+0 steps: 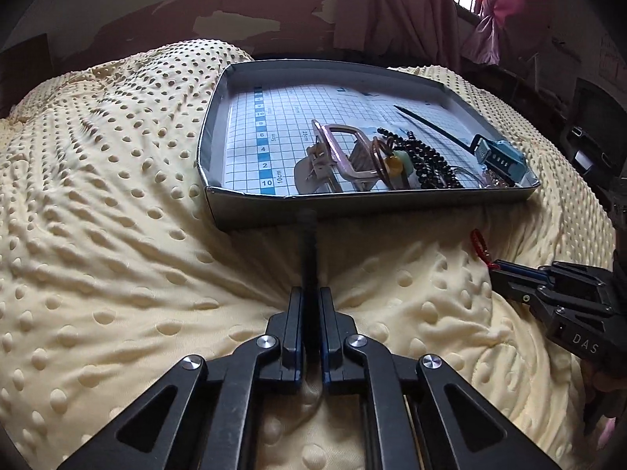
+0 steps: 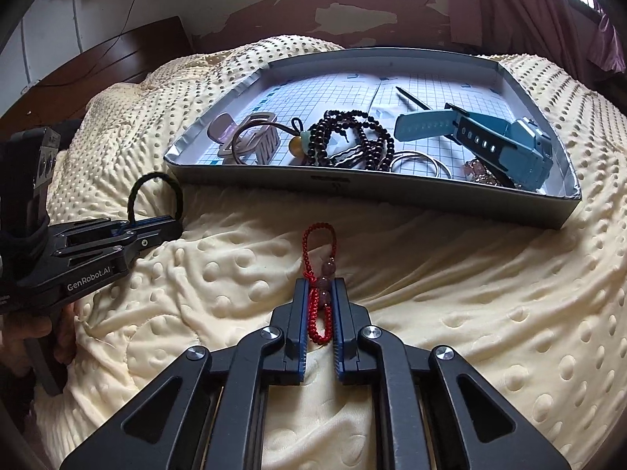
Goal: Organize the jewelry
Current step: 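Carry the hair tie and red bracelet into the tray and open both tools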
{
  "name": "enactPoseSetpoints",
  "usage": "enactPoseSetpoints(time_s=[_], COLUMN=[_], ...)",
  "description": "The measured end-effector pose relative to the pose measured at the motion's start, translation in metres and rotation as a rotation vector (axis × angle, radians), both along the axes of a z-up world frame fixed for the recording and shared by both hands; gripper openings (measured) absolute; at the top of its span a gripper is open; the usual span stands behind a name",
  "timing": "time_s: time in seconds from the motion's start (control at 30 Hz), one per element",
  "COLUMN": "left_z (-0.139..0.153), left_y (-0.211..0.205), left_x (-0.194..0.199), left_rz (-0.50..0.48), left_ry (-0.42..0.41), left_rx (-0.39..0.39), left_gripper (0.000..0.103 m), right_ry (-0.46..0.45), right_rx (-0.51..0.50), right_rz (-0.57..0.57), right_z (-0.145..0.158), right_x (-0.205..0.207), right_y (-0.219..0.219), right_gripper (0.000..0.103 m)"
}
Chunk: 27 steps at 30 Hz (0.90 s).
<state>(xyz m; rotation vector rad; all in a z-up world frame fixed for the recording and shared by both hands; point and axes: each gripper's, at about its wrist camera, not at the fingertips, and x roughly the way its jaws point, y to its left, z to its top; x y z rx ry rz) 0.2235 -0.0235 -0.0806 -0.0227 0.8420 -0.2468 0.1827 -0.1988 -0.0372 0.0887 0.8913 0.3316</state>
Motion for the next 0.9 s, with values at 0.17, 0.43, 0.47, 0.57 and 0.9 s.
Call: enactPoseSetpoints(time_s=[0.17, 0.43, 0.47, 0.57, 0.9], left_z=[0.001, 0.022, 0.026, 0.038, 0.067], left_y=[0.001, -0.007, -0.010, -0.014, -0.010], left_x=[-0.011, -0.032, -0.033, -0.026, 0.056], left_rz=[-0.023, -0.014, -0.015, -0.006, 0.103], left_ry=[0.031, -0.027, -0.038, -0.064, -0.102], left_rx=[-0.100, -0.109, -0.096, -0.098, -0.180], left_gripper=[0.006, 0.005, 0.006, 0.006, 0.006], right_ry=[0.020, -0.016, -0.029, -0.088, -0.225], right_rx=[0.069, 0.095, 0.101, 0.127, 0.160], right_rz=[0.021, 0.001, -0.004, -0.022, -0.059], right_z=[-0.002, 0.006, 0.009, 0.021, 0.054], right_x=[-0.002, -0.007, -0.008, -0.009, 0.042], right_y=[-0.003, -0.006, -0.008, -0.013, -0.018], right_gripper=[0.010, 0.010, 0.010, 0.010, 0.010])
